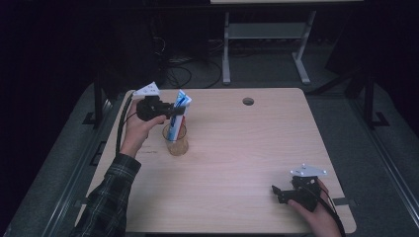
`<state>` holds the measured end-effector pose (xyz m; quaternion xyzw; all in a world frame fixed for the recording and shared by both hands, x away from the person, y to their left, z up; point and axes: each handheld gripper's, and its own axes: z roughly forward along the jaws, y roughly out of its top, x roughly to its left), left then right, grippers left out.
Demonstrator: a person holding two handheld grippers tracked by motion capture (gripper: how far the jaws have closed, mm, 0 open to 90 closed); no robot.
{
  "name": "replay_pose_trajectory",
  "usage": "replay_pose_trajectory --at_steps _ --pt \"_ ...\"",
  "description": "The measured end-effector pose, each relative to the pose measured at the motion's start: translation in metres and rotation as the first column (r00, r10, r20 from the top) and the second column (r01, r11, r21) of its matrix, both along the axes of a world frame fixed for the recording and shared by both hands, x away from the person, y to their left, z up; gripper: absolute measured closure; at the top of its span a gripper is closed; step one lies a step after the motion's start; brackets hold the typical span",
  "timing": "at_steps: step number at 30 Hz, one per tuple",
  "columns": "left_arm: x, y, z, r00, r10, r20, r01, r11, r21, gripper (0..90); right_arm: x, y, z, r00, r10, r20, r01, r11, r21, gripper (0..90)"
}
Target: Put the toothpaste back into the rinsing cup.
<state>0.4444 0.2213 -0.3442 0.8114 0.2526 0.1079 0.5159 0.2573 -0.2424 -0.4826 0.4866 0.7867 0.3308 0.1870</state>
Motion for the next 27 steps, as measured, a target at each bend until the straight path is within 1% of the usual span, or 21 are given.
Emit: replay_pose_trajectory --at_steps 4,8,10,12,21,27 --pt "-0.001 -0.001 -0.005 1.0 -0.003 -0.002 0.003 1.0 0.002 73.5 0.0 0.0 0.0 1.0 0.0 0.0 0.0 1.0 0.0 2.5" --pt "-0.002 -0.002 -0.012 0.9999 -0.004 -0.015 0.004 1.0 0.005 73.4 0.0 0.0 0.0 1.0 0.0 0.0 0.0 1.0 0.0 2.5" --pt "-0.002 -0.002 -0.012 0.9999 -0.005 -0.015 0.005 1.0 0.006 73.4 0.0 0.0 0.0 1.0 0.0 0.0 0.0 1.0 0.0 2.5" --pt "-0.003 -0.001 -0.014 0.9998 -0.005 -0.02 0.005 1.0 -0.001 73.4 0.0 0.0 0.0 1.0 0.0 0.0 0.0 1.0 0.0 2.5" --pt "-0.004 -0.001 -0.016 0.9996 -0.009 -0.027 0.009 0.9998 0.017 73.0 0.0 0.0 0.0 1.0 0.0 0.0 0.0 1.0 0.0 2.5" --pt "-0.004 0.001 -0.02 0.9995 -0.001 -0.03 0.002 0.9999 0.013 72.7 0.0 0.0 0.0 1.0 0.0 0.0 0.0 1.0 0.0 2.5"
